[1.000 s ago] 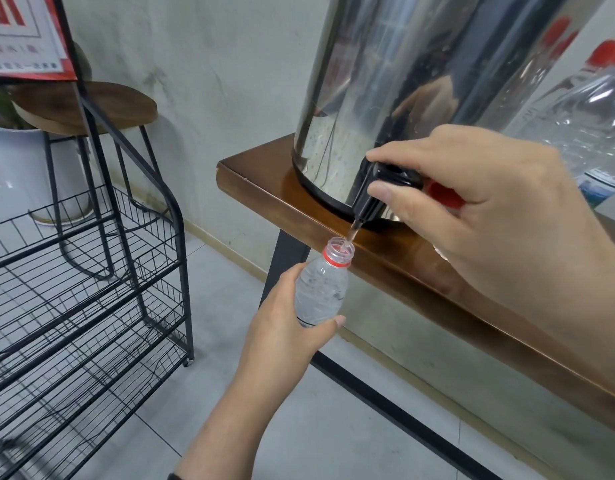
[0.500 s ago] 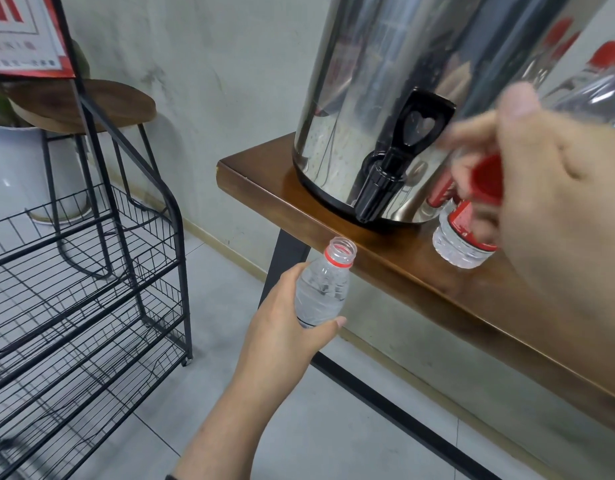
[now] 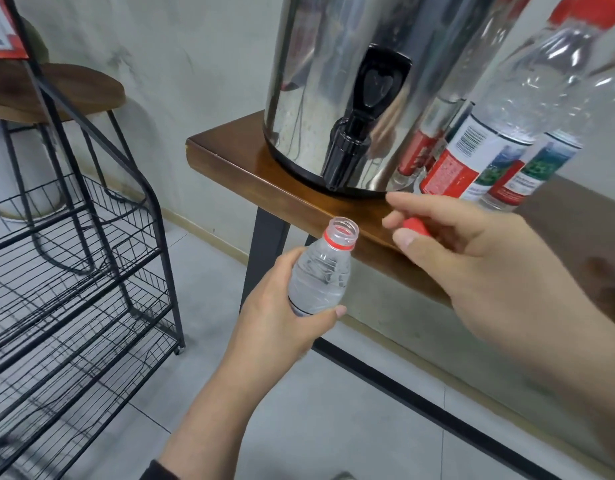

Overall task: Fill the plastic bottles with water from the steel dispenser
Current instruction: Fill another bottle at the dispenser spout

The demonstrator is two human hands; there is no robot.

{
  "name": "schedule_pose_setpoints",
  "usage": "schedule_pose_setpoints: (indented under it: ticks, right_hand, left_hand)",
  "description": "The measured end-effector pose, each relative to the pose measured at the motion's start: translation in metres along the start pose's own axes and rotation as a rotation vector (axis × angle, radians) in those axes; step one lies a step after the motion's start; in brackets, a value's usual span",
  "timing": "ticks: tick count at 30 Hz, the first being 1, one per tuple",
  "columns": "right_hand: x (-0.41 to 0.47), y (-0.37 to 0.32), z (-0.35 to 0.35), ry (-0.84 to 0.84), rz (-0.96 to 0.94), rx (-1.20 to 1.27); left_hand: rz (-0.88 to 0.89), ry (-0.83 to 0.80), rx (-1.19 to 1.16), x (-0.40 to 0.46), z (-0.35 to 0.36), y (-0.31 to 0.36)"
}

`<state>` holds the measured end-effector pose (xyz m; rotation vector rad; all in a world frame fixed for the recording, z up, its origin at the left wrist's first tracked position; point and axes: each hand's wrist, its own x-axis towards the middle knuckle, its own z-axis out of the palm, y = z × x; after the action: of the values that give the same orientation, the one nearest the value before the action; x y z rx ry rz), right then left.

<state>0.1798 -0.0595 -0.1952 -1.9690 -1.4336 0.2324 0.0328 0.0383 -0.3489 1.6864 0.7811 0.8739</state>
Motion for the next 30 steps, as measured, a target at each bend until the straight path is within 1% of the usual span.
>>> schedule_pose_setpoints:
  ticks: [3, 5, 7, 11, 15, 18, 21, 25, 27, 30]
  right_hand:
    - [0.008, -0.004, 0.008, -0.013, -0.069, 0.018]
    - [0.014, -0.003, 0.012, -0.052, -0.125, 0.026]
    - [0.019, -0.002, 0.013, -0.093, -0.18, -0.023]
    - [0.026, -0.003, 0.01, -0.124, -0.262, -0.14]
    - [0.03, -0.011, 0.003, -0.191, -0.281, -0.229]
    - [0.033, -0.019, -0.005, -0.249, -0.333, -0.327]
    - [0.035, -0.024, -0.009, -0.265, -0.38, -0.415]
    - [0.033, -0.023, -0.016, -0.354, -0.395, -0.469]
    - [0.03, -0.02, -0.019, -0.337, -0.406, -0.498]
    - [0.026, -0.016, -0.025, -0.236, -0.372, -0.466]
  left_hand:
    - [0.019, -0.018, -0.013, -0.001, 0.002, 0.006]
    - [0.024, -0.028, -0.038, -0.001, 0.004, 0.009]
    - [0.037, -0.028, -0.049, 0.0, 0.005, 0.009]
    - [0.059, -0.036, -0.055, 0.001, 0.005, 0.009]
    - [0.087, -0.045, -0.063, 0.0, 0.005, 0.011]
    - [0.12, -0.054, -0.075, -0.003, 0.004, 0.014]
    - [0.145, -0.05, -0.092, -0.006, 0.004, 0.016]
    - [0.129, -0.08, -0.124, -0.009, 0.006, 0.021]
    - [0.127, -0.083, -0.117, -0.01, 0.007, 0.021]
    - [0.122, -0.101, -0.106, -0.013, 0.012, 0.025]
